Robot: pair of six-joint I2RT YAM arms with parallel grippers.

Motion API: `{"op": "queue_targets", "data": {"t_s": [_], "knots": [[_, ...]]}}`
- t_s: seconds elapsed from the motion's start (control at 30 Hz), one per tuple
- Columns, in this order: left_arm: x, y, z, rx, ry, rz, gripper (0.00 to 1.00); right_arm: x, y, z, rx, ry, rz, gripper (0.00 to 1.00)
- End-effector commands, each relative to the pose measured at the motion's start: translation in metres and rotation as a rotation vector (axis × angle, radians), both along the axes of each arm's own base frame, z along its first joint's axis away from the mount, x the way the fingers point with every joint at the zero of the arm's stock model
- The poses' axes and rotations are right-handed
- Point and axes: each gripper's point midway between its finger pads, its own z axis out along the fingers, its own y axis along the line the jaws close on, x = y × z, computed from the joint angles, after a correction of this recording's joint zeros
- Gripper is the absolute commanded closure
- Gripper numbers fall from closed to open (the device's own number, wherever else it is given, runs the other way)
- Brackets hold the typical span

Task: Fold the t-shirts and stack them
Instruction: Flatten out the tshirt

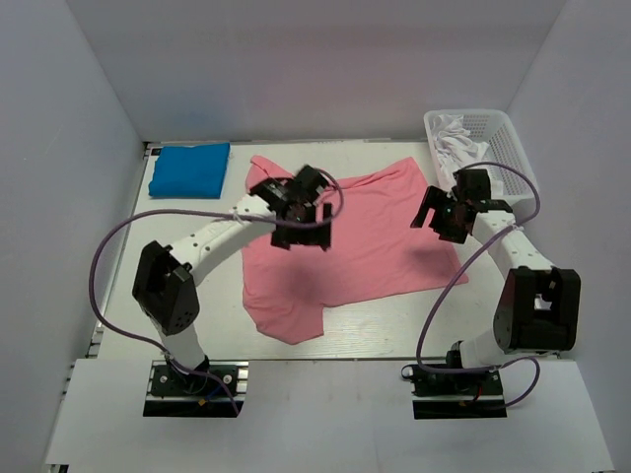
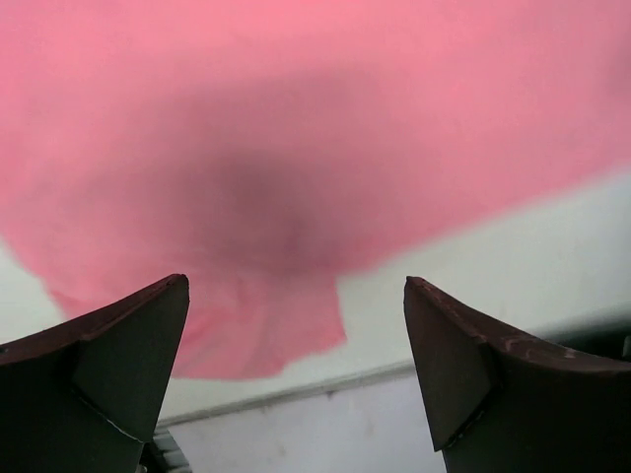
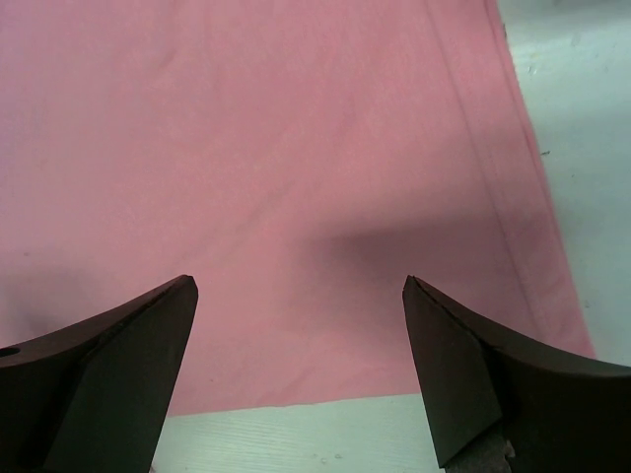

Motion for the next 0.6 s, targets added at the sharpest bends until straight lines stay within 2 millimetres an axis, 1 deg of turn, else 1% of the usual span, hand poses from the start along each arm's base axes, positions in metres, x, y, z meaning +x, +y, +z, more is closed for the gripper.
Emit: {"op": "queue_targets", "data": {"t_s": [0.0,0.03,0.07,0.1,0.13,0.17,0.23,0.27,0.3,0.33,0.37,0.4,0.47,0.5,0.53,0.57], "knots": [[0.06,0.099,-0.015,0.23,-0.049,0.367,0.0,0.01,-0.004,0.021,-0.061,-0.093,0.013,0.1],[0.073,0.11,-0.019,0.214,-0.063,0.413,0.0,0.01,-0.005,0.022,-0.069,-0.094,0.01,0.1],[0.075,0.125,-0.03,0.219,-0.033,0.449,0.0,0.008,-0.006,0.024,-0.077,-0.096,0.009,0.1],[0.085,0.151,-0.036,0.222,-0.023,0.525,0.02,0.008,-0.008,0.023,-0.086,-0.094,0.0,0.1],[0.088,0.156,-0.043,0.18,-0.024,0.548,0.04,0.007,-0.009,0.023,-0.085,-0.091,-0.001,0.1],[0.093,0.162,-0.046,0.157,-0.03,0.58,0.08,0.007,-0.009,0.023,-0.085,-0.089,-0.003,0.1],[0.1,0.176,-0.051,0.128,-0.034,0.625,0.13,0.006,-0.006,0.02,-0.073,-0.08,0.006,0.1],[0.1,0.18,-0.055,0.123,-0.029,0.654,0.16,0.006,-0.005,0.018,-0.073,-0.068,0.01,0.1],[0.102,0.179,-0.06,0.127,-0.024,0.654,0.22,0.007,-0.005,0.017,-0.071,-0.065,0.011,0.1],[0.095,0.187,-0.075,0.156,0.016,0.665,0.25,0.007,-0.005,0.017,-0.069,-0.061,0.01,0.1],[0.099,0.189,-0.08,0.153,0.018,0.685,0.29,0.007,-0.005,0.016,-0.07,-0.055,0.006,0.1],[0.094,0.188,-0.089,0.157,0.051,0.678,0.39,0.006,-0.006,0.013,-0.072,-0.046,0.007,0.1],[0.095,0.19,-0.1,0.161,0.076,0.686,0.49,0.006,-0.008,0.012,-0.078,-0.047,0.002,0.1],[0.096,0.188,-0.109,0.157,0.092,0.691,0.52,0.006,-0.008,0.012,-0.08,-0.048,0.002,0.1],[0.095,0.186,-0.109,0.147,0.1,0.687,0.52,0.006,-0.008,0.013,-0.083,-0.047,-0.001,0.1],[0.101,0.184,-0.114,0.139,0.09,0.688,0.52,0.006,-0.01,0.012,-0.09,-0.045,-0.005,0.1]]}}
